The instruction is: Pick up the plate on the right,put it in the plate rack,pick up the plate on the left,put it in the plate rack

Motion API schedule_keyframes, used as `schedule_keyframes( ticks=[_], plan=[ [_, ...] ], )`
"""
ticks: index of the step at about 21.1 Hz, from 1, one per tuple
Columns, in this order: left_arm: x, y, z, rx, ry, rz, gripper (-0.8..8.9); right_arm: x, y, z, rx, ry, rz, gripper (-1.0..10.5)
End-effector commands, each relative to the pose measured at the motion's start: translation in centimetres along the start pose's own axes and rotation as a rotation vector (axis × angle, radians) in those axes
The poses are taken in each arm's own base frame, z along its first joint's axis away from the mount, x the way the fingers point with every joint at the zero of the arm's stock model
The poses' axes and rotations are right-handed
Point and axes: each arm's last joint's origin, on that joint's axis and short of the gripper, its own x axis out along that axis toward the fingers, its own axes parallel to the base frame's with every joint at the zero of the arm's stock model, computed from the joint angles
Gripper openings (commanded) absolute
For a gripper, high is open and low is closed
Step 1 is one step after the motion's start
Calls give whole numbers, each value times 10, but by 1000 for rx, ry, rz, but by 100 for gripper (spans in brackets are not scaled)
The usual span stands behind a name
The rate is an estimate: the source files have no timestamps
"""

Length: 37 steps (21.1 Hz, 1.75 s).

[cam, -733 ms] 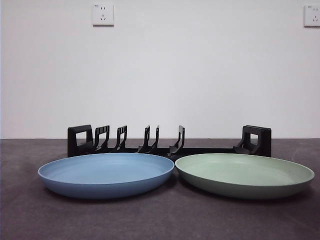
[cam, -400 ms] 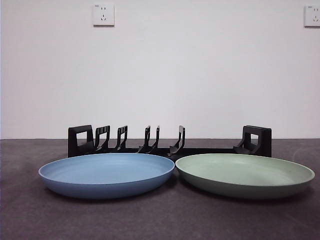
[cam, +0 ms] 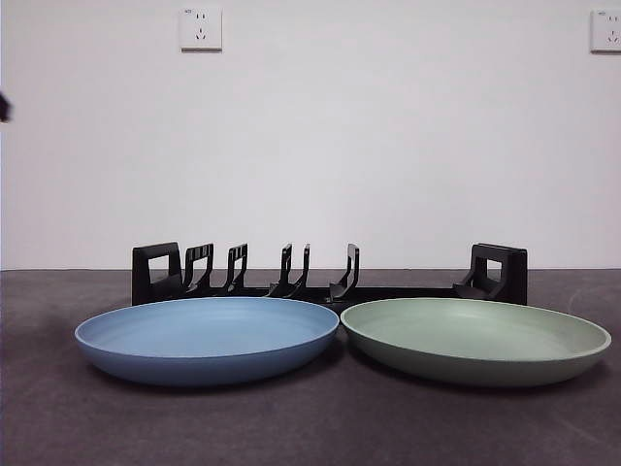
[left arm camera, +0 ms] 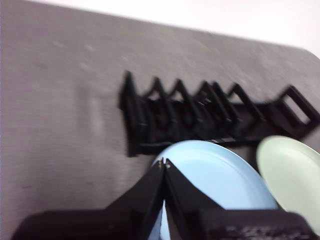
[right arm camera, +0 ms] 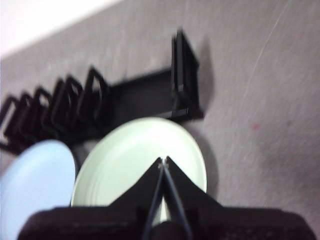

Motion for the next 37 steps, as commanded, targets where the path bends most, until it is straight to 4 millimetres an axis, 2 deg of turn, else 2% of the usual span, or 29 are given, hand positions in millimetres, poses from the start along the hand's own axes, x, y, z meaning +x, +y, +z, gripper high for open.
schedule_keyframes(
  ticks=[1, 3, 5, 6, 7, 8, 9, 13, 16, 19, 23, 28, 33, 37],
  plan=[
    [14, 1, 6, 7, 66, -101, -3, 15, -1, 5, -58, 116, 17, 1],
    [28, 1, 9, 7, 132, -216, 0, 31, -2, 9, -71, 221, 22, 3],
    [40, 1, 8, -10, 186, -254, 25, 46, -5, 11, -60, 280, 23, 13],
    [45, 0, 6, -12, 204, -258, 144, 52, -7, 11, -62, 302, 16, 73],
    [48, -1, 4, -11, 218, -256, 297, 57, -8, 10, -59, 319, 12, 194],
    [50, -3, 3, -6, 229, -256, 351, 62, -10, 9, -52, 338, 5, 323],
    [52, -6, 2, 3, 231, -267, 348, 66, -12, 8, -48, 356, 0, 349],
    [53, -27, 12, 119, 195, -299, 349, 82, -18, 3, -39, 401, -11, 342],
    [51, -54, 22, 261, 179, -293, 348, 96, -23, -1, -30, 425, -18, 332],
    [46, -82, 29, 378, 157, -295, 347, 111, -29, -7, -18, 449, -26, 274],
    [42, -100, 29, 440, 136, -319, 347, 121, -34, -12, -6, 475, -33, 274],
    [40, -113, 24, 473, 134, -336, 347, 133, -39, -20, 8, 512, -44, 252],
    [39, -117, 21, 487, 138, -329, 347, 136, -42, -25, 40, 538, -61, -27],
    [39, -117, 20, 520, 146, -332, 347, 135, -42, -24, 59, 532, -69, -12]
  ],
)
